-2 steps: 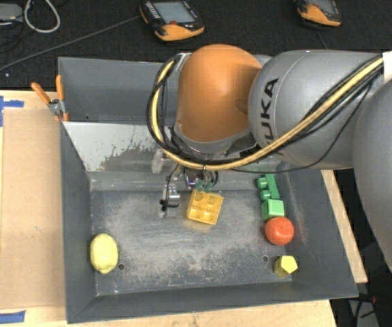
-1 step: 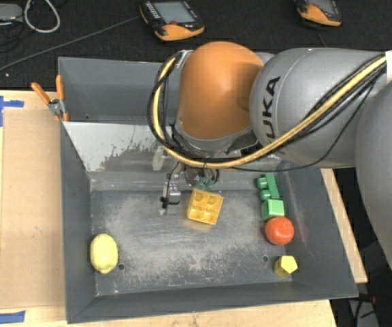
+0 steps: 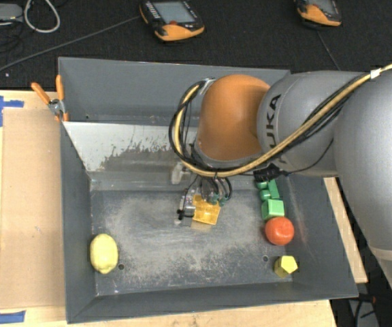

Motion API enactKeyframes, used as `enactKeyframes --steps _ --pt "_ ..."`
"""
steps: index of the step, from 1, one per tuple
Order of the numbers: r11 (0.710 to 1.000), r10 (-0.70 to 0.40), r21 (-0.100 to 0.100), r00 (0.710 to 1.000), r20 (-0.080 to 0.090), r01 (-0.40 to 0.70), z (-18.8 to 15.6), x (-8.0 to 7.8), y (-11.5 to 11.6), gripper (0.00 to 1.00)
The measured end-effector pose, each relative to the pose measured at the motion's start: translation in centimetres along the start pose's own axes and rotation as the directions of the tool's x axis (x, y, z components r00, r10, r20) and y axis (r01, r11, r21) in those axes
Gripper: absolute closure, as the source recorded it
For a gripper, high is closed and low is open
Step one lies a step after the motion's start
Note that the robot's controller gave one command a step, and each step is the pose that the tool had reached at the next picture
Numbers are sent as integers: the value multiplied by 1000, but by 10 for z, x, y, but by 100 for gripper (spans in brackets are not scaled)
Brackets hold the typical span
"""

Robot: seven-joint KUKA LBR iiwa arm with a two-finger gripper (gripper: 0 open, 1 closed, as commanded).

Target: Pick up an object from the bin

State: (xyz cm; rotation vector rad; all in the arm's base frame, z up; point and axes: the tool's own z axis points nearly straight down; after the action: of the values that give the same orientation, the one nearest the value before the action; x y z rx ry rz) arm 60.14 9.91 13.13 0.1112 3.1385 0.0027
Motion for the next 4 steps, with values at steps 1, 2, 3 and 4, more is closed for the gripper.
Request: enactKeyframes --steps 1,2,3,4 --pt "995 104 -1 995 -2 -104 11 -7 -11 0" --pt "999 49 7 999 -10 -49 33 -10 -95 0" --pt "993 119 -6 993 1 -119 58 -18 -100 0" --pt "999 48 -2 999 -3 -48 60 -11 -78 100"
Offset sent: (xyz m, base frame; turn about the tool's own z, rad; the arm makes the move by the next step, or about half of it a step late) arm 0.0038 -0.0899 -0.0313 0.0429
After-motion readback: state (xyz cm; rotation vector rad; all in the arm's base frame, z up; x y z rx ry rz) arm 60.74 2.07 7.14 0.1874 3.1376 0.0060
